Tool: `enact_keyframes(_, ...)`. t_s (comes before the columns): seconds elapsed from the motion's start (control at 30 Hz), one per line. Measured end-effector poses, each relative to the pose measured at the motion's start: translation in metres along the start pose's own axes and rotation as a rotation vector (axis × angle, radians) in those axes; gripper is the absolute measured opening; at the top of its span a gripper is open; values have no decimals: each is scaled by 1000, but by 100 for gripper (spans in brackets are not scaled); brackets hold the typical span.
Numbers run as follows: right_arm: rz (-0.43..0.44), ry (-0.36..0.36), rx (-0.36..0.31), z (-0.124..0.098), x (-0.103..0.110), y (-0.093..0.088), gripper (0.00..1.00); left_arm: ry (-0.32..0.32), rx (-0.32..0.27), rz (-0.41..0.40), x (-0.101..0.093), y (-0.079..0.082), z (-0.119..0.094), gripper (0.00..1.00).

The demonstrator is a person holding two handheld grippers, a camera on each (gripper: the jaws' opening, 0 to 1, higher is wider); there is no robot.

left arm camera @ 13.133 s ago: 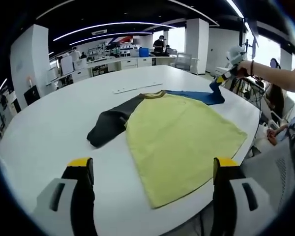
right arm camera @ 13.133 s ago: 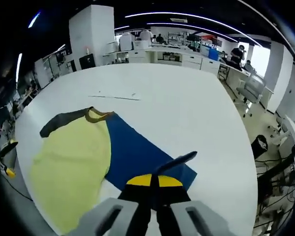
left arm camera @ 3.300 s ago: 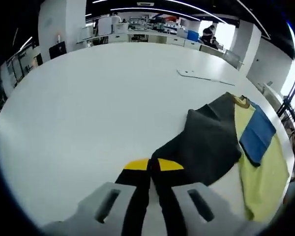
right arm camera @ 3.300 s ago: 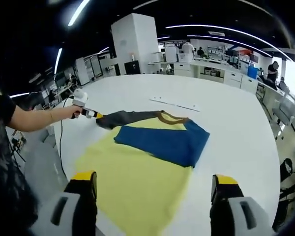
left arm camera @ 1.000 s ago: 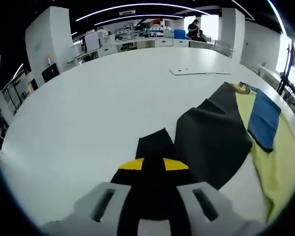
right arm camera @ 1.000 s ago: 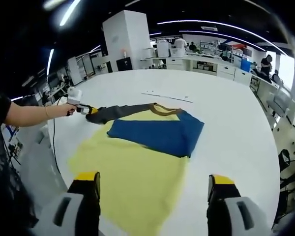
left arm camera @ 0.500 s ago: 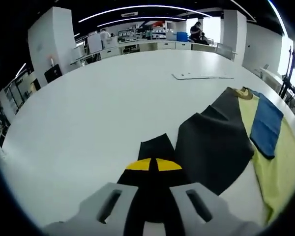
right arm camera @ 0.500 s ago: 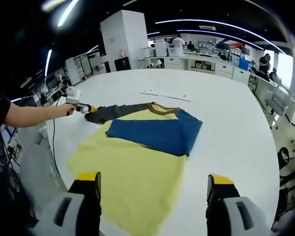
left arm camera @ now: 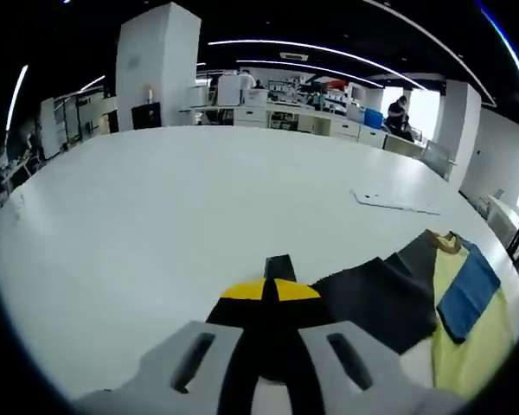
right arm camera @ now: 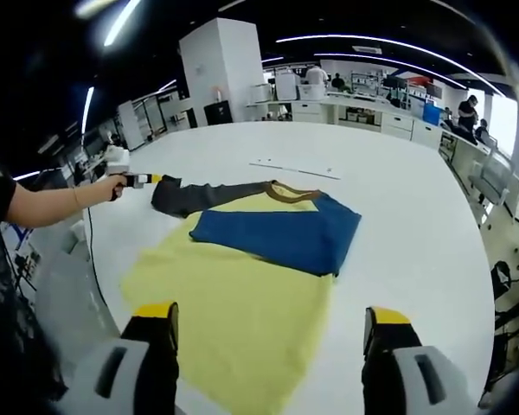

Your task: Fold the garment on the visible template until the final outline fits inside the template.

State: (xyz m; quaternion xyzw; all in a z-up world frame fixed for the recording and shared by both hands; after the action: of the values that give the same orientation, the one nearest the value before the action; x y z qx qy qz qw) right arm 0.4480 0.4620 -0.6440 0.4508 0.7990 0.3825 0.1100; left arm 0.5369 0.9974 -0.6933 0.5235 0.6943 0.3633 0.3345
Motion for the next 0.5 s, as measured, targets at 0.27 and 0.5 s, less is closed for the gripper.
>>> enact_keyframes(0.27, -6, 6, 2, 1, 3, 1, 88, 27, 23, -101, 13, -14, -3, 0)
enact_keyframes(0.5, -8, 5, 7, 1, 4, 0, 89, 30, 65, -50, 10, -25, 0, 15)
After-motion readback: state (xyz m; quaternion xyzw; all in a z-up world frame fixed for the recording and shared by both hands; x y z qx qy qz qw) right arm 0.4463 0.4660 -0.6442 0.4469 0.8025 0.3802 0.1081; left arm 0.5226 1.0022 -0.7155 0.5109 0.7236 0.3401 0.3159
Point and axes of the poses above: the point that each gripper's makers call its tool centre point, and the gripper's own axes: z roughly forward along the fingers, x roughly to its left, y roughly out of its top, the point moved 2 cm from there along -z, roughly backward along the fingers, and after that the axes turned 3 degrees about z, right-handed, at the moved point
